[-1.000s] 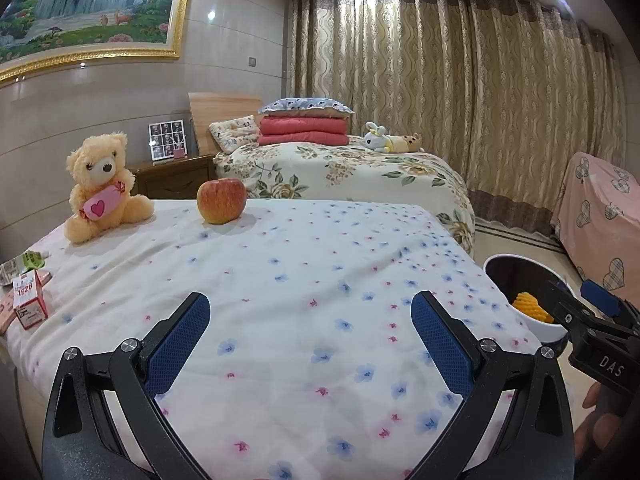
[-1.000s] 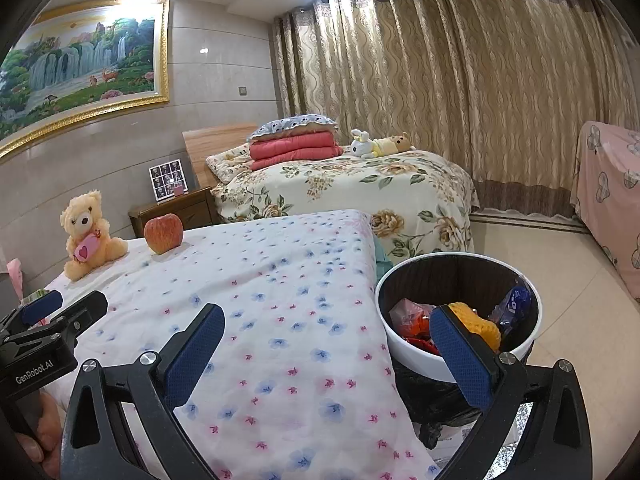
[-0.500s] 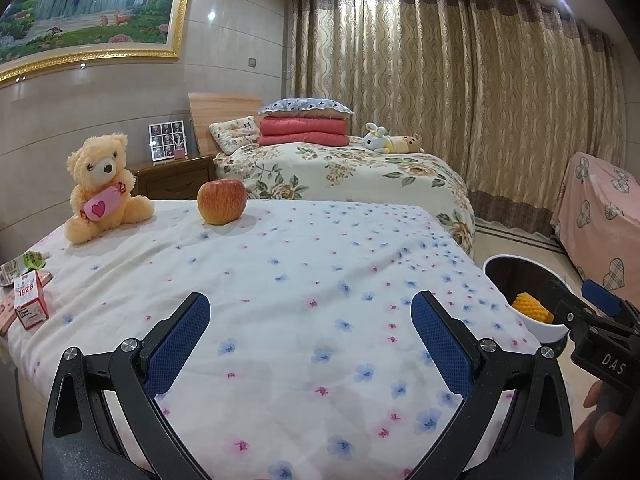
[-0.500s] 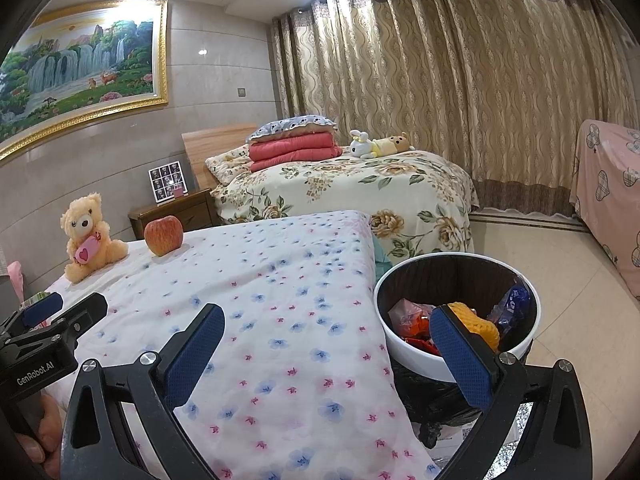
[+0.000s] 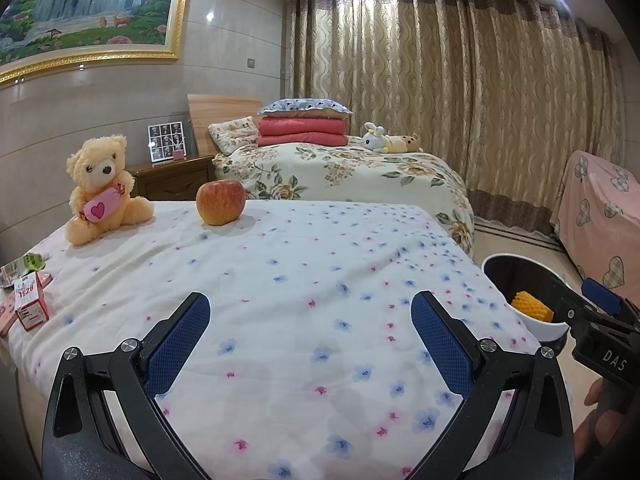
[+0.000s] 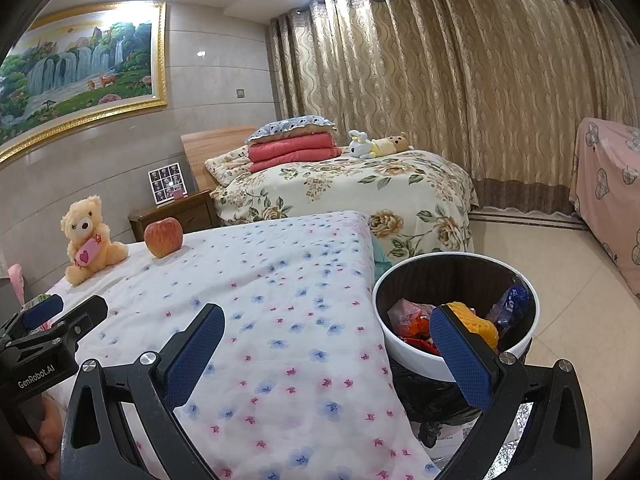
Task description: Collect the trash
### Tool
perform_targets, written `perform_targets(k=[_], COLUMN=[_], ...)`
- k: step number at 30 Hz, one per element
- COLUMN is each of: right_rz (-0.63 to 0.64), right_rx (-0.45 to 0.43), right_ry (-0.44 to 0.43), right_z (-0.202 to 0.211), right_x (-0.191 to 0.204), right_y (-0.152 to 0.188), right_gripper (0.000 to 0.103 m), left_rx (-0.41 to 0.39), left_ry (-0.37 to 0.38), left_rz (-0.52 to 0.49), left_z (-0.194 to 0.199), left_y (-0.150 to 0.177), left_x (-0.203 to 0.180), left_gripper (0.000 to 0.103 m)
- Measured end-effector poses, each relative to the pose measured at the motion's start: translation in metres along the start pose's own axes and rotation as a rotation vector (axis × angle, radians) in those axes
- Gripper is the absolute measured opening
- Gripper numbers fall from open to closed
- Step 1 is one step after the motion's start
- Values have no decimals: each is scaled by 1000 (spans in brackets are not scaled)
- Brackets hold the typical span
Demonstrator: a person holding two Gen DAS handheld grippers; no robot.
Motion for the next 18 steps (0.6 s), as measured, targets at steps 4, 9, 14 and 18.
perform_targets(k=[4, 9, 14, 18], right_rz=[-7, -8, -8, -10], right_rx=[1, 0, 1, 2], right_ry=[-1, -1, -2, -4], right_z=[1, 2, 2, 2], right_x=[0, 0, 0, 0], right_y=[-1, -1, -1, -1], right_gripper=[103, 103, 103, 103], left_rx=[2, 2, 4, 5], left_ry=[2, 1, 2, 3], left_rz=[0, -1, -1, -1], left_z=[0, 0, 1, 0], left_y=[0, 0, 0, 0], left_x=[0, 0, 0, 0], left_gripper=[103, 103, 103, 103])
Point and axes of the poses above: each gripper's, at about its wrist camera, not at the fingertips, and z roughly against the way its jaws point, x to its left, y to its underside, the point moved 4 cm from there along -z, roughly the way its jaws point, and after that the axes turned 15 degrees about -y, right-handed, at the moved point
